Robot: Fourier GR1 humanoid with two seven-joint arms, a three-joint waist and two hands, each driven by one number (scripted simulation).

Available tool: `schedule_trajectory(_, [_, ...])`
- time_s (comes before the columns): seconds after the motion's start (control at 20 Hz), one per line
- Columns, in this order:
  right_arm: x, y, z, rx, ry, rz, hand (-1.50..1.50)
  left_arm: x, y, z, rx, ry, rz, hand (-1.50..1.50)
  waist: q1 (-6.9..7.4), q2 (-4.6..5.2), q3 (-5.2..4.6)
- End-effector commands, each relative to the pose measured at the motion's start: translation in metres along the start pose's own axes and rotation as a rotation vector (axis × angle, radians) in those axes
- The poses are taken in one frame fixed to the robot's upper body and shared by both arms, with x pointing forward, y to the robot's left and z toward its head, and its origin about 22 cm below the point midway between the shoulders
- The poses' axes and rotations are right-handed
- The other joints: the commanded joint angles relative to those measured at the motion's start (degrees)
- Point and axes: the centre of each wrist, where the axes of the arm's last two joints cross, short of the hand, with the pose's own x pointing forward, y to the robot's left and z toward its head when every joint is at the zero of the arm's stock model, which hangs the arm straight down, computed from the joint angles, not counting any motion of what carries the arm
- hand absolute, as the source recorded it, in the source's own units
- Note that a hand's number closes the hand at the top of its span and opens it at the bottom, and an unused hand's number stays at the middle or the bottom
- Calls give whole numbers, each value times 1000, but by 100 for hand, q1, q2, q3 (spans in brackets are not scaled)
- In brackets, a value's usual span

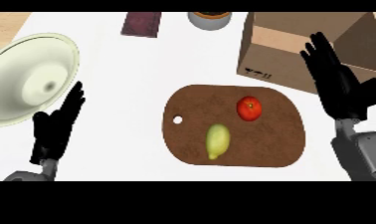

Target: Pick the tomato from the cutting board and place it in the cardboard box

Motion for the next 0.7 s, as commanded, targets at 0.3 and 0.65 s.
schedule_trajectory(0.3, [140, -37, -16, 291, -363, 617, -150, 87, -9, -22, -214, -439, -145, 0, -233, 58, 141])
schedule_trajectory(0.65, [92, -77, -23, 465, -526, 658, -150, 97, -23, -29, -297, -480, -152, 0, -10, 139, 193])
